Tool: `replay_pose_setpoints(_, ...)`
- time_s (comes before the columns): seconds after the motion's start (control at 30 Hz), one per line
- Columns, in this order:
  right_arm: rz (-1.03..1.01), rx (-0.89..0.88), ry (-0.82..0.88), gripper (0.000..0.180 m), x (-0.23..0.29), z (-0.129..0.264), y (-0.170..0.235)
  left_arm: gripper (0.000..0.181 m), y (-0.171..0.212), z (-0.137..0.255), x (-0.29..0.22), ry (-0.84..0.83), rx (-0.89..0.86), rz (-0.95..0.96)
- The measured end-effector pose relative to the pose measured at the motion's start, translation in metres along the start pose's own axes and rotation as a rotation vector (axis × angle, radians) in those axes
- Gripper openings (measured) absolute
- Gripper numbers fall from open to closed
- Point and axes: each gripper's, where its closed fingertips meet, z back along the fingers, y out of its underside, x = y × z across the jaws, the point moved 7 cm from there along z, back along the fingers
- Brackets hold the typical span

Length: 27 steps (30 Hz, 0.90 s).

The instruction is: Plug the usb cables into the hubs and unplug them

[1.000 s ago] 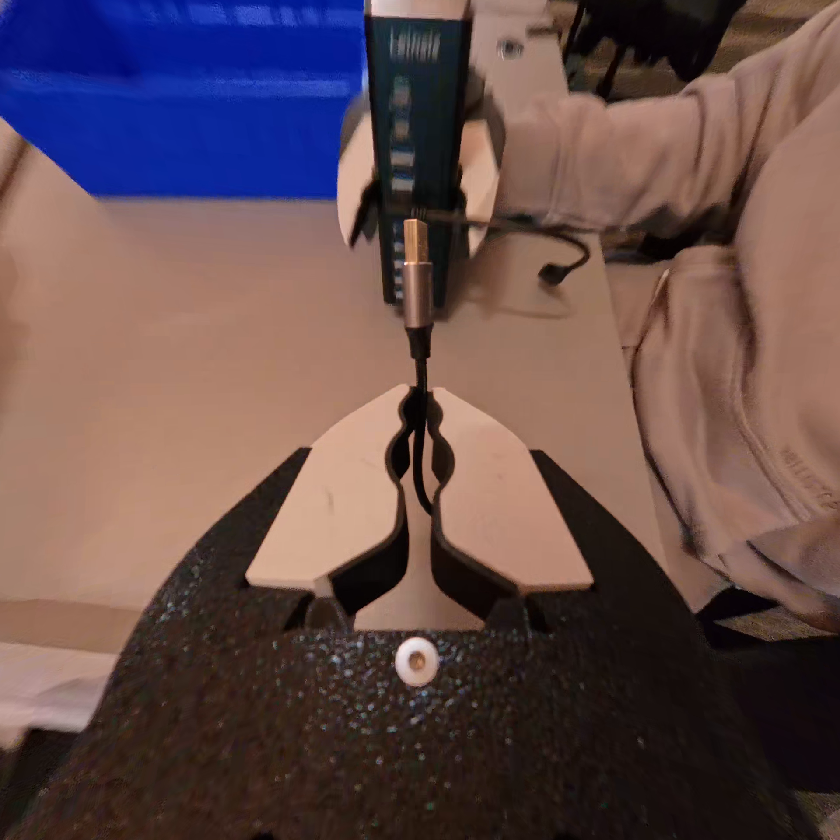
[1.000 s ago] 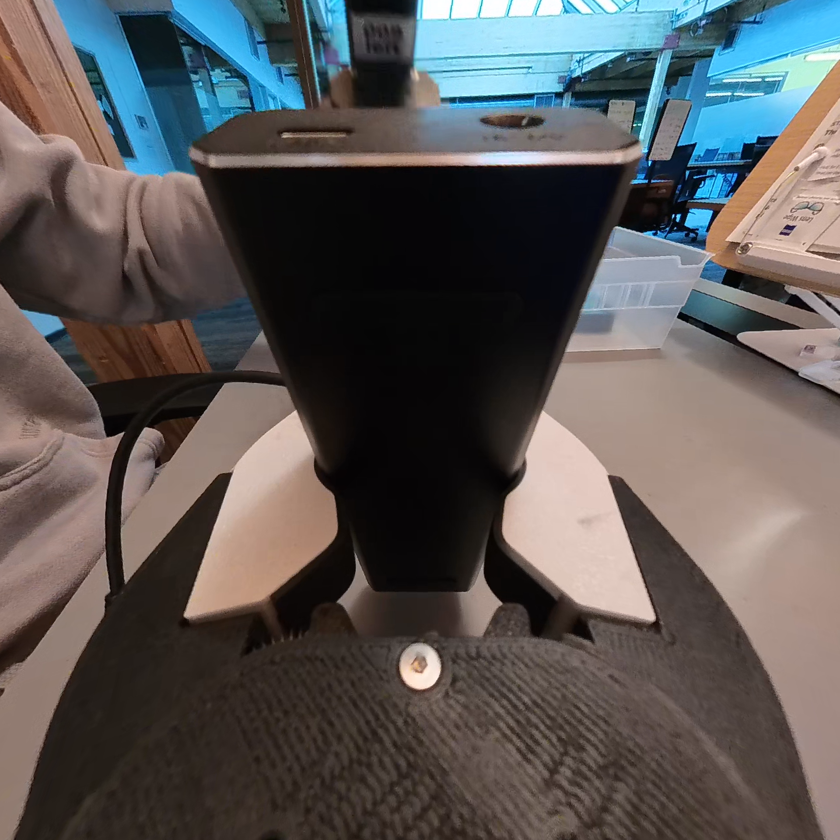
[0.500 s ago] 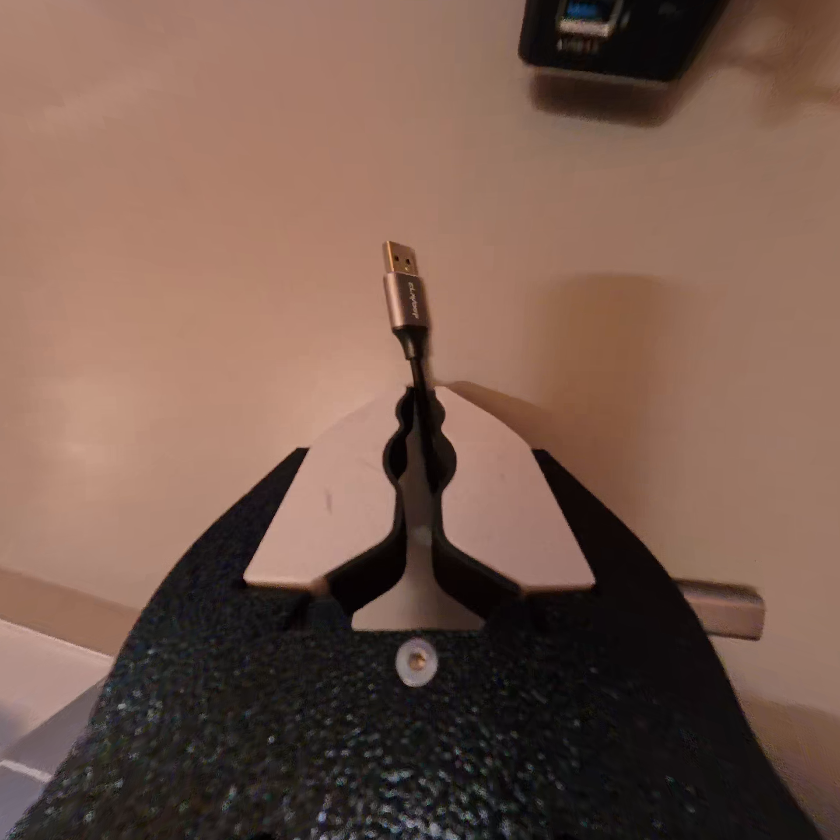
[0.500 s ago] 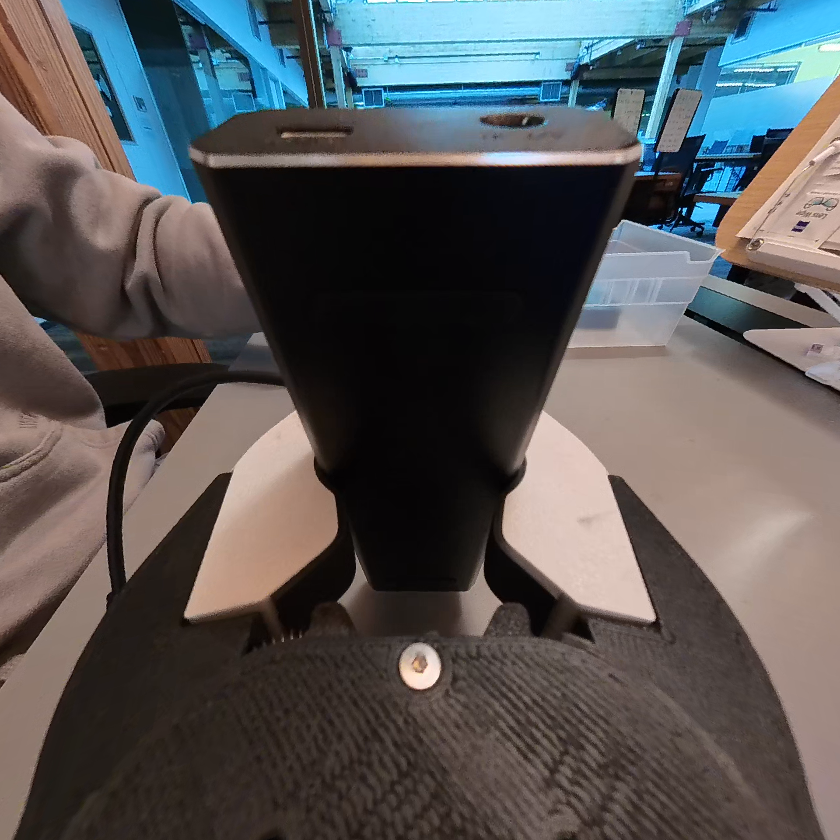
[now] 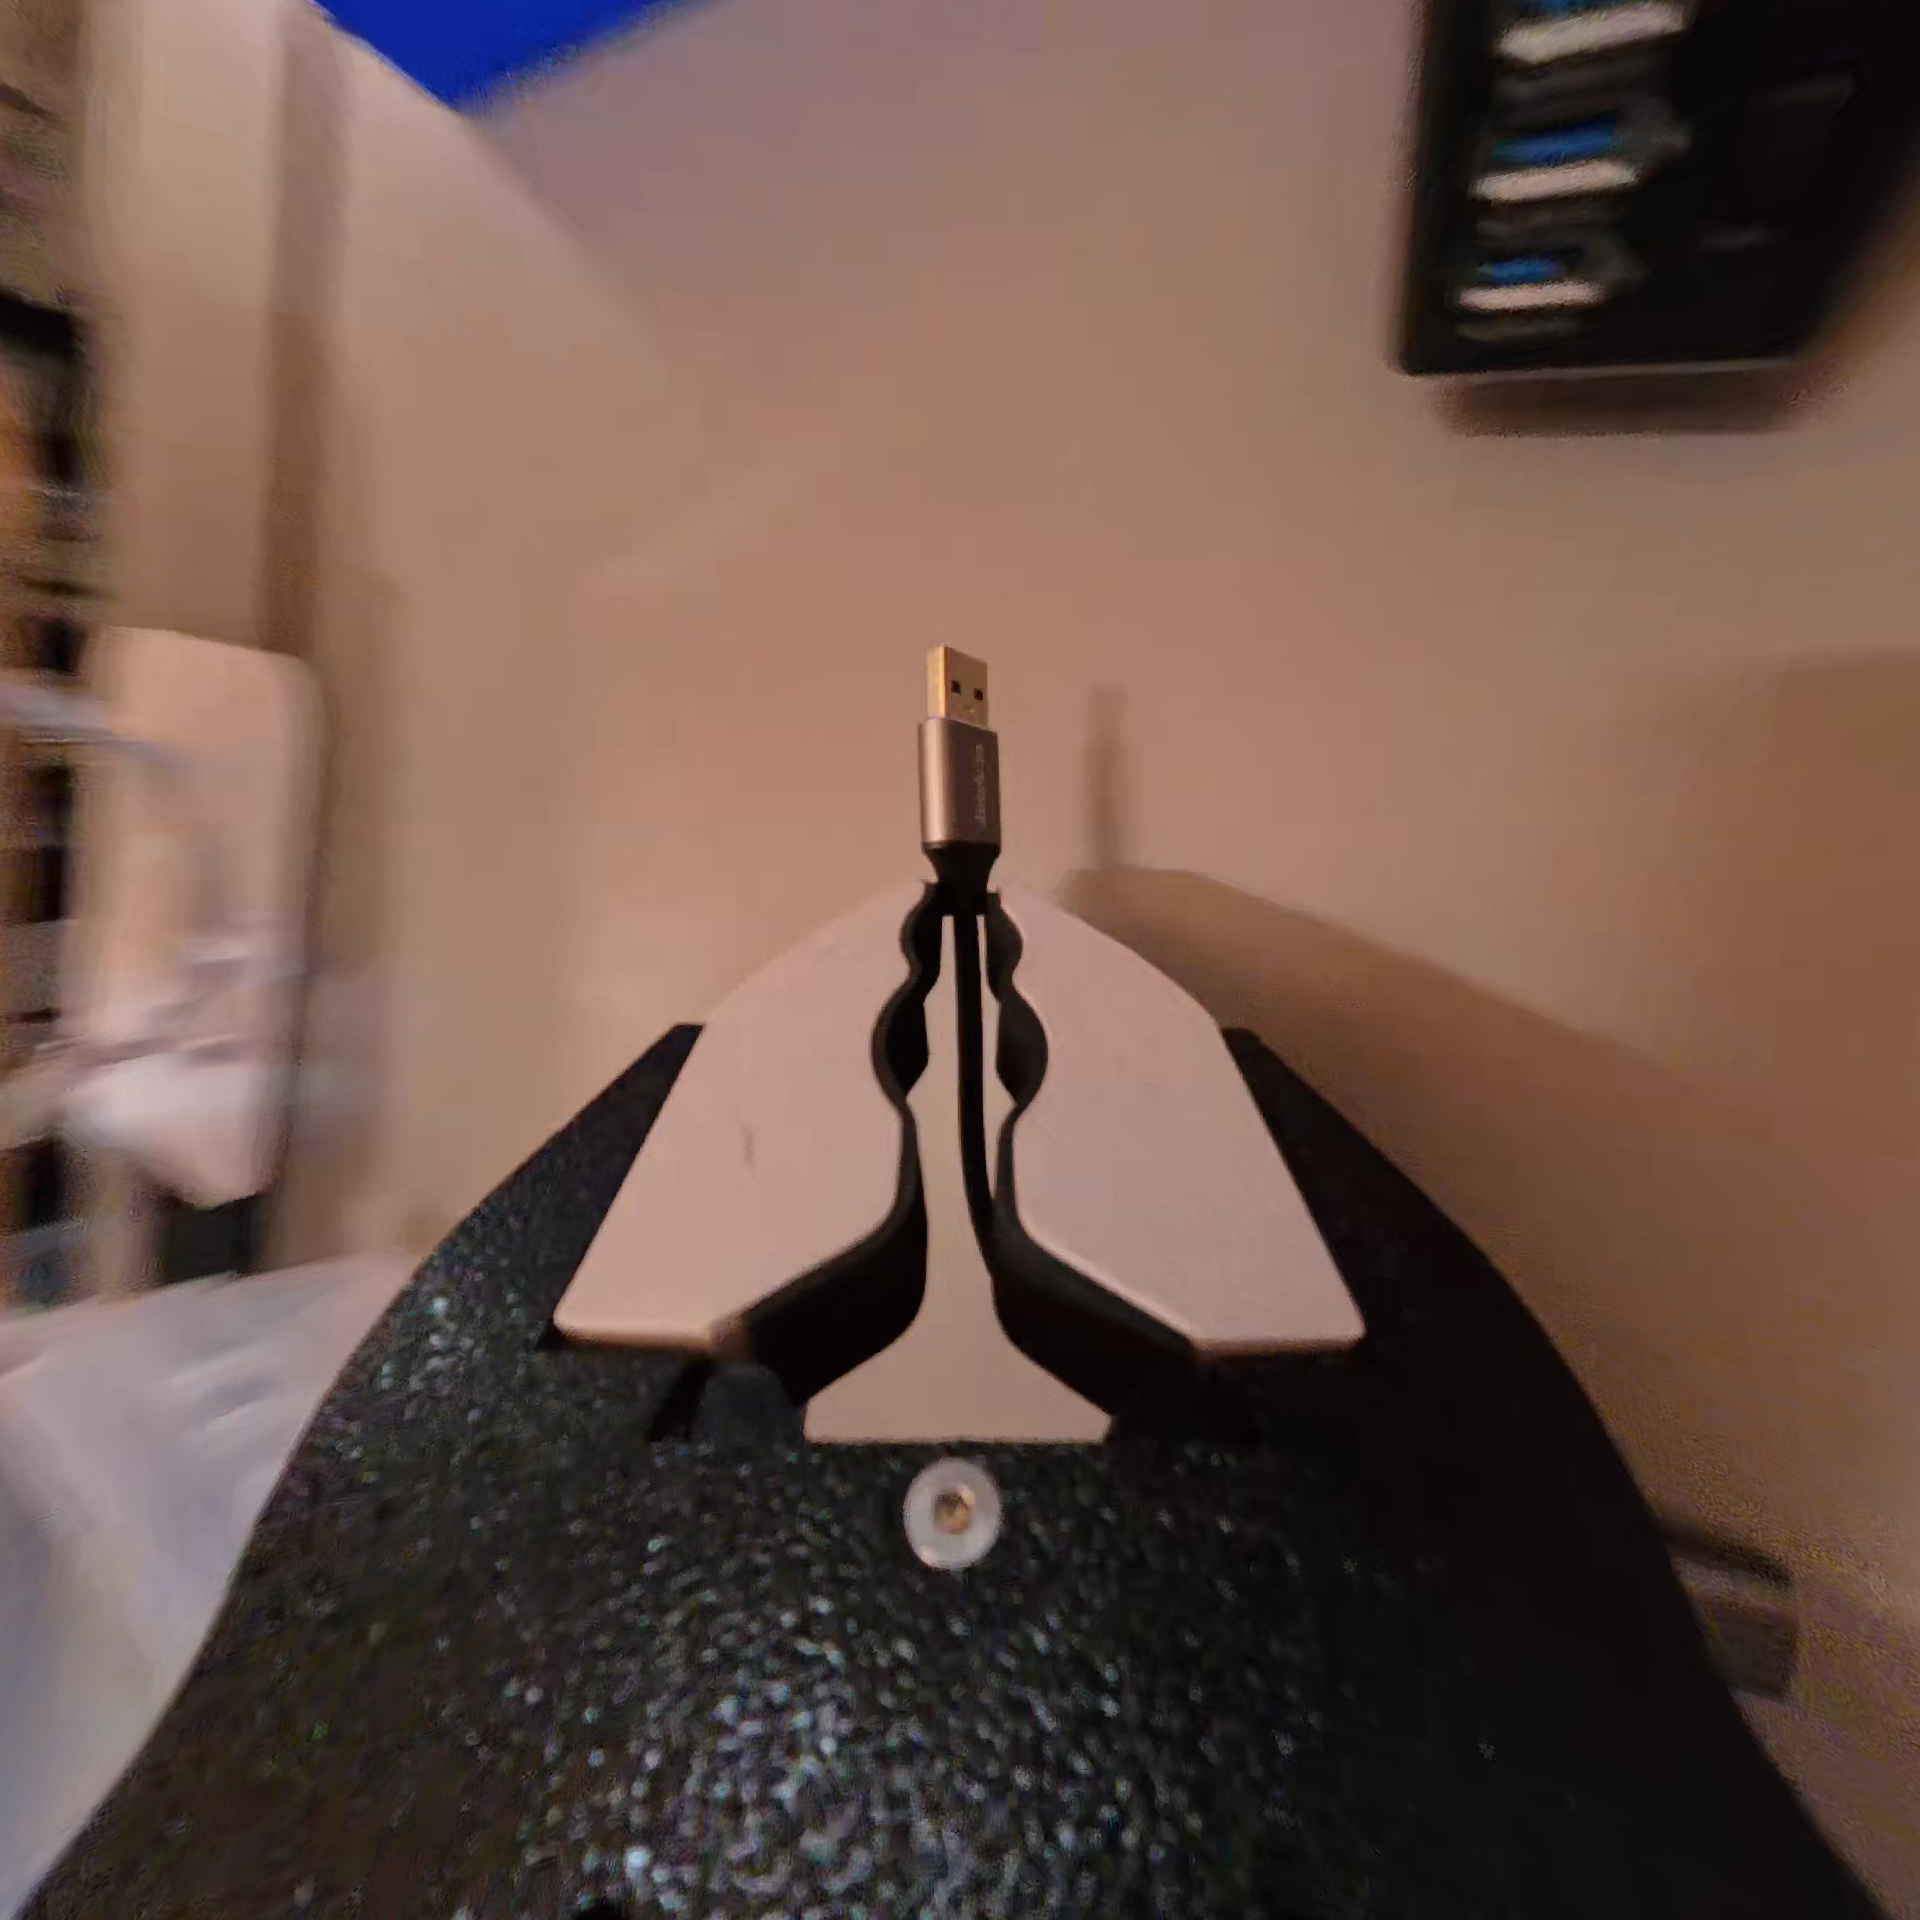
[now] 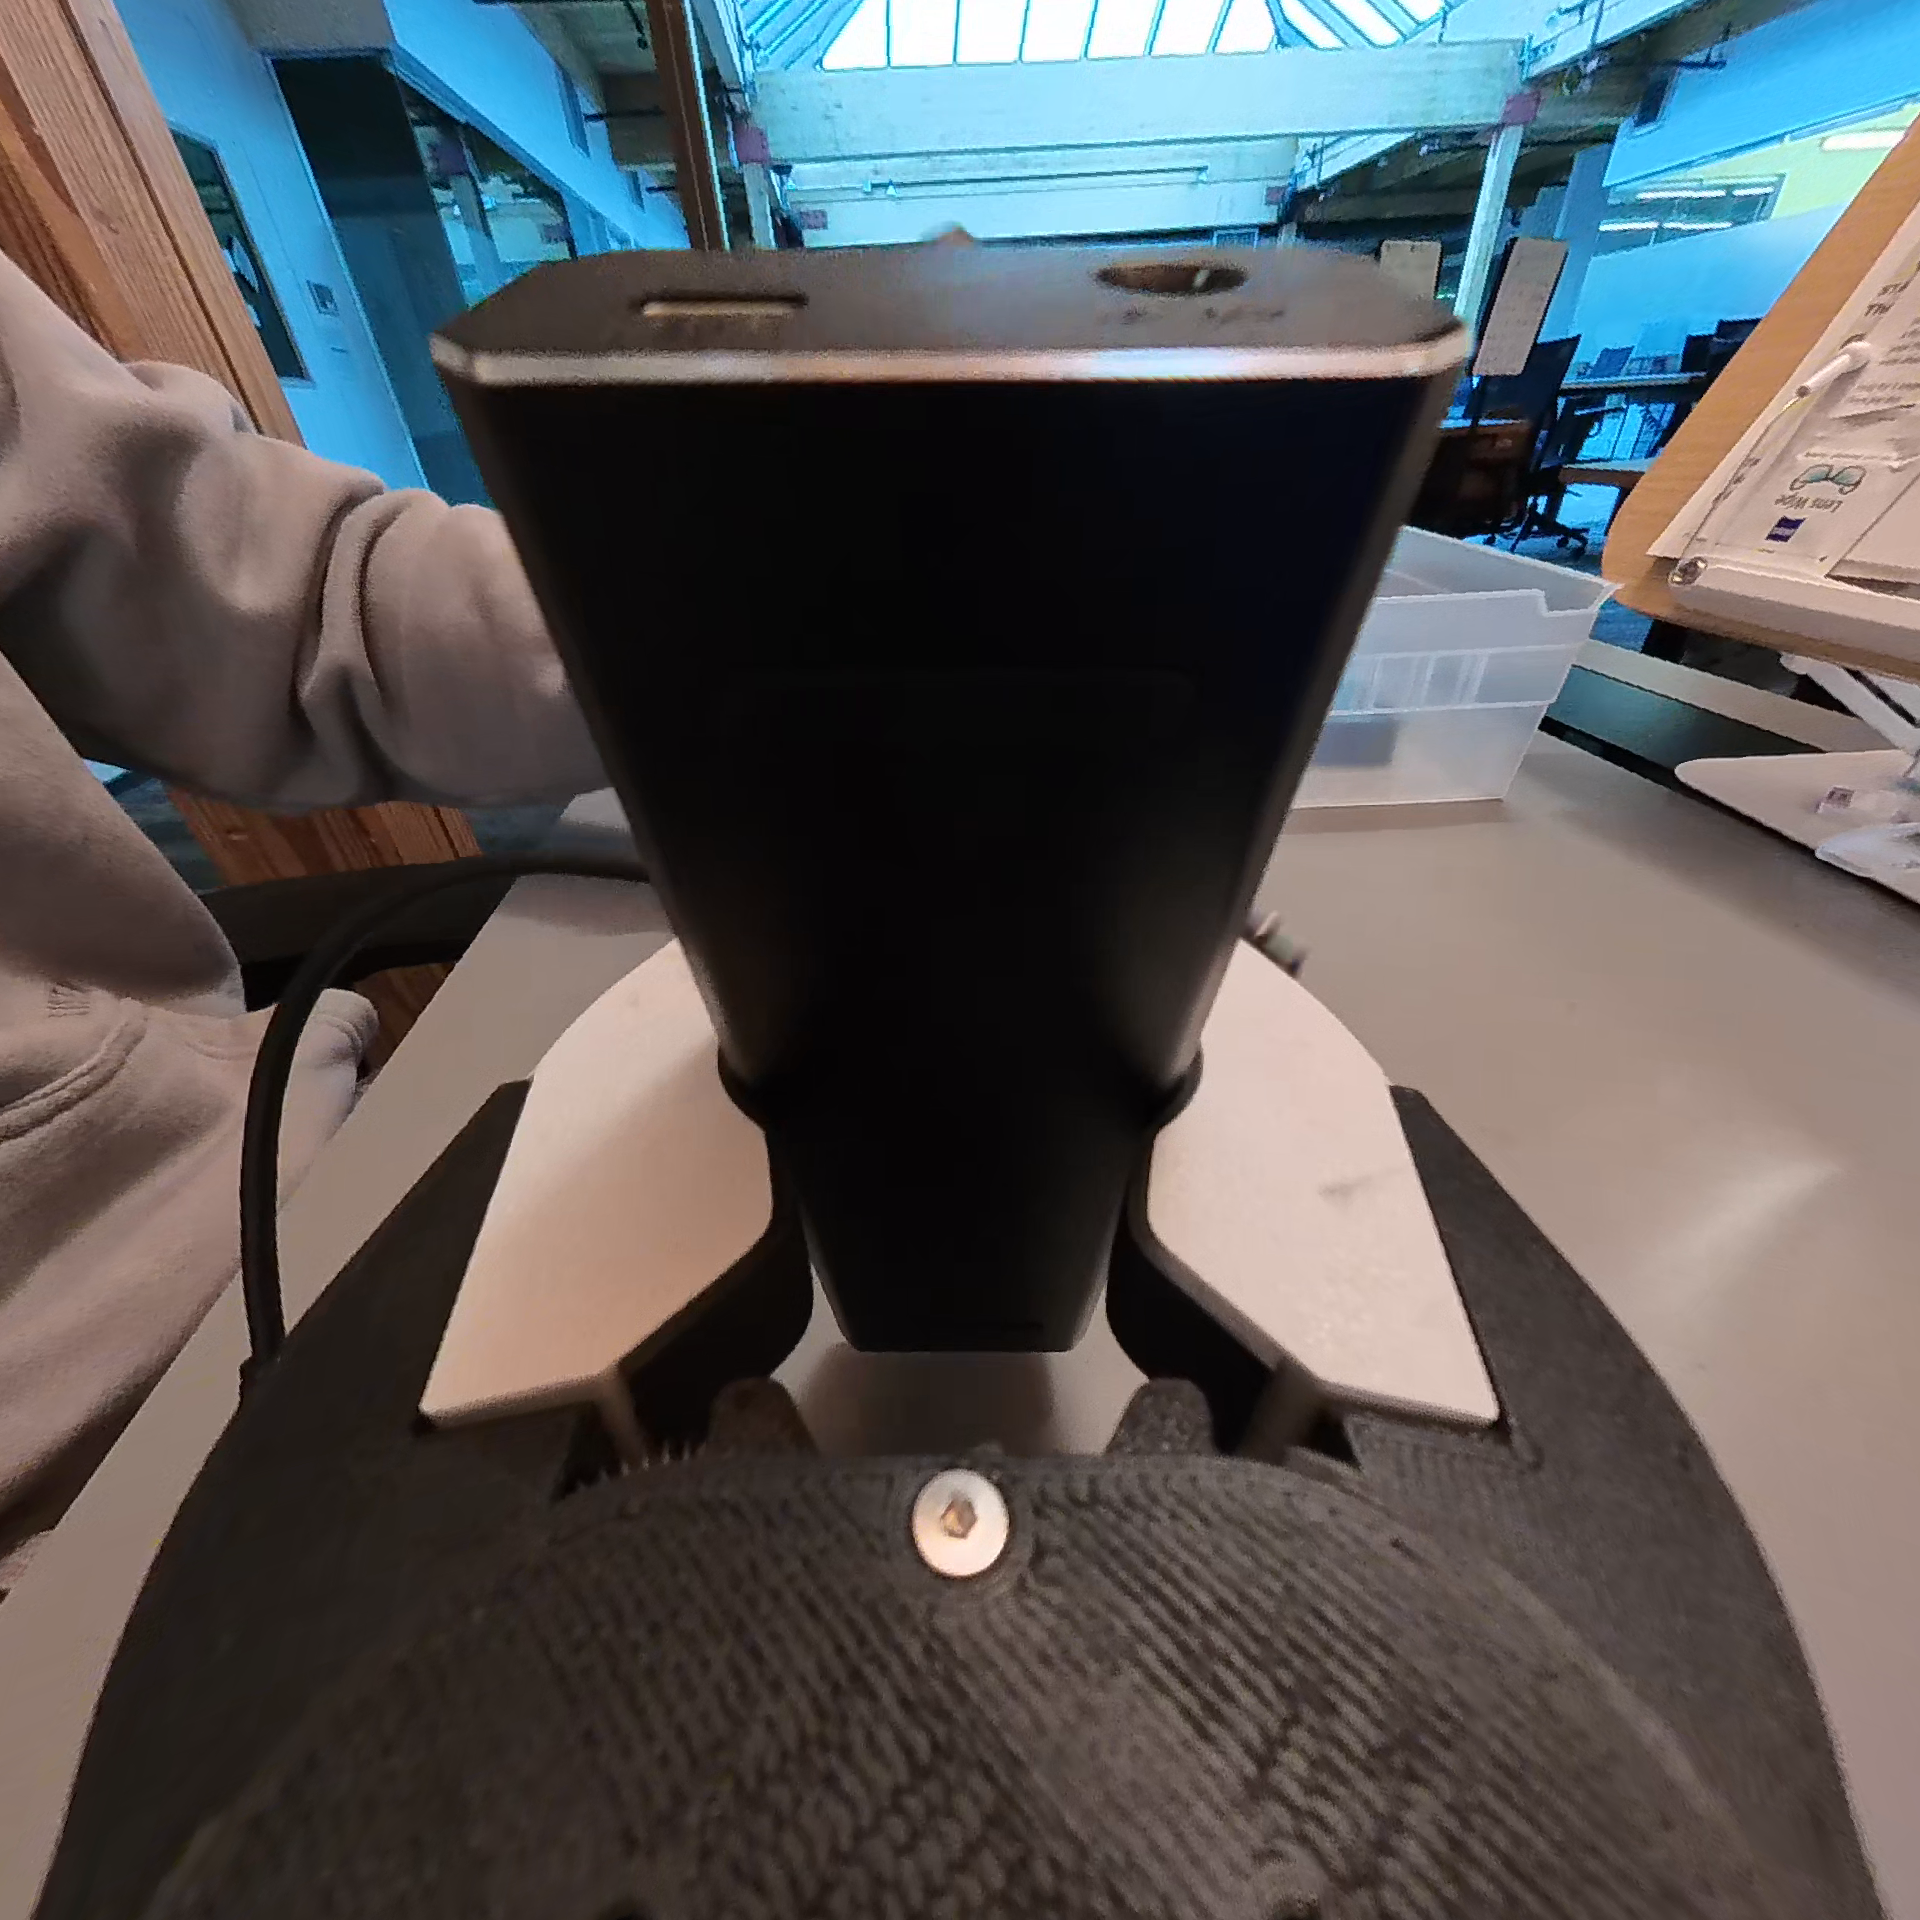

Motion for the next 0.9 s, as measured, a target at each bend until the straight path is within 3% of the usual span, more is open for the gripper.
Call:
replay_pose_setpoints(0.13, 0.000, -0.002, -0.005, 0.072, 0.000, 0.000, 0.000, 0.007, -0.020, 0.049, 0.041, -0.653, -0.075, -0.214)
replay_pose_setpoints(0.23, 0.000, 0.003, -0.009, 0.072, 0.000, 0.000, 0.000, 0.008, -0.036, 0.076, 0.041, -0.864, -0.140, -0.368)
replay_pose_setpoints(0.47, 0.009, -0.004, -0.020, 0.072, 0.002, 0.000, 0.000, 0.007, -0.030, 0.046, -0.027, -0.702, -0.165, -0.675)
replay_pose_setpoints(0.67, 0.013, 0.006, -0.034, 0.072, 0.003, -0.001, 0.000, 0.008, -0.001, 0.019, -0.070, -0.446, -0.073, -0.632)
replay_pose_setpoints(0.9, -0.003, -0.011, -0.044, 0.072, 0.002, 0.001, -0.001, 0.011, 0.007, 0.004, -0.083, -0.226, -0.045, -0.524)
